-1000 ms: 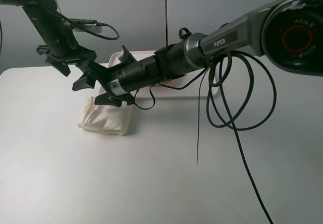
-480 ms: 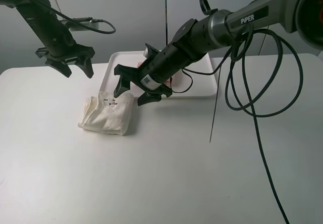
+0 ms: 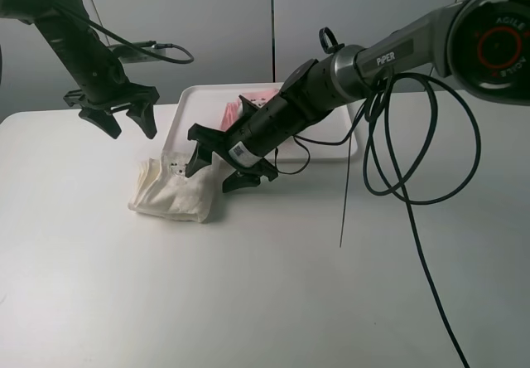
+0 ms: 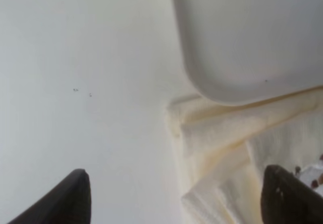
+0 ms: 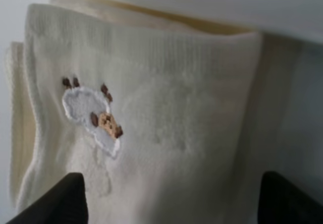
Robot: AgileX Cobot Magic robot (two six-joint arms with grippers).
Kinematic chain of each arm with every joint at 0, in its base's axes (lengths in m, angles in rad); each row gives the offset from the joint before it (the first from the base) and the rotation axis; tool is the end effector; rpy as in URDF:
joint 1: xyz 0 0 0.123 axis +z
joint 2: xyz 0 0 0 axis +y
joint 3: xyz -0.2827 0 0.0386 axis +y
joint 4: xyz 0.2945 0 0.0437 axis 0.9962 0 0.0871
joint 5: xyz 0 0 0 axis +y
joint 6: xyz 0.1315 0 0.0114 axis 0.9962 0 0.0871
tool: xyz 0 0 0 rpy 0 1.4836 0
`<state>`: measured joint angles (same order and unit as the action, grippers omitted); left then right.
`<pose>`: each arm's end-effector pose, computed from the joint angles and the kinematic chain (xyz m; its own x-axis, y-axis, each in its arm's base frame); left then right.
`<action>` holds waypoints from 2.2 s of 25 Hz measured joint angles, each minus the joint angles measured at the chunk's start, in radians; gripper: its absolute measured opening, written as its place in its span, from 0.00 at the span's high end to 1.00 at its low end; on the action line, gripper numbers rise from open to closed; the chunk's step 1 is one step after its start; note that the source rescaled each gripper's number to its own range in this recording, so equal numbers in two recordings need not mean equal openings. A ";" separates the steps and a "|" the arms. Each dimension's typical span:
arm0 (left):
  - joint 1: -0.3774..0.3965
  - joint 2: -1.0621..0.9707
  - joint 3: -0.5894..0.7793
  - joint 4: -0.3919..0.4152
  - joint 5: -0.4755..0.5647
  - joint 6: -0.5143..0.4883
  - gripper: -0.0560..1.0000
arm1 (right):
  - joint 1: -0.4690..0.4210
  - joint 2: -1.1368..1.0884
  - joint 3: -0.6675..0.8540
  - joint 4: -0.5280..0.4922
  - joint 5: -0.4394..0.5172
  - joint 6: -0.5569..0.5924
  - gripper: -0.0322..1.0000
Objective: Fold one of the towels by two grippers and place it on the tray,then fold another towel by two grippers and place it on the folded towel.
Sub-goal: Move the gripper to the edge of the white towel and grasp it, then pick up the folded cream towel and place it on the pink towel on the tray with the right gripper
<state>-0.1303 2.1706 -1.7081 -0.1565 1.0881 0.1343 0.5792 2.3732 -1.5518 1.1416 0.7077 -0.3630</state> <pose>0.4826 -0.0816 0.1124 -0.9746 0.1888 -0.1204 0.2040 0.9703 -0.1301 0.3867 0.3462 0.0122 -0.9970 -0.0569 -0.0520 -0.0770 0.7077 0.7024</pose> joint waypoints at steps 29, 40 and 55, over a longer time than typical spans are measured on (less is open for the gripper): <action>0.000 0.007 0.000 -0.021 -0.001 0.022 0.11 | 0.046 0.050 -0.008 0.104 -0.086 -0.134 0.90; 0.000 -0.010 0.000 -0.086 -0.008 0.089 0.11 | 0.046 -0.059 -0.008 -0.070 -0.082 -0.144 0.90; 0.000 -0.118 -0.017 -0.084 -0.015 0.113 0.11 | -0.137 -0.161 -0.208 -0.270 0.012 0.003 0.90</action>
<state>-0.1303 2.0528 -1.7252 -0.2406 1.0735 0.2477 0.4421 2.2119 -1.7599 0.8715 0.7199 -0.3595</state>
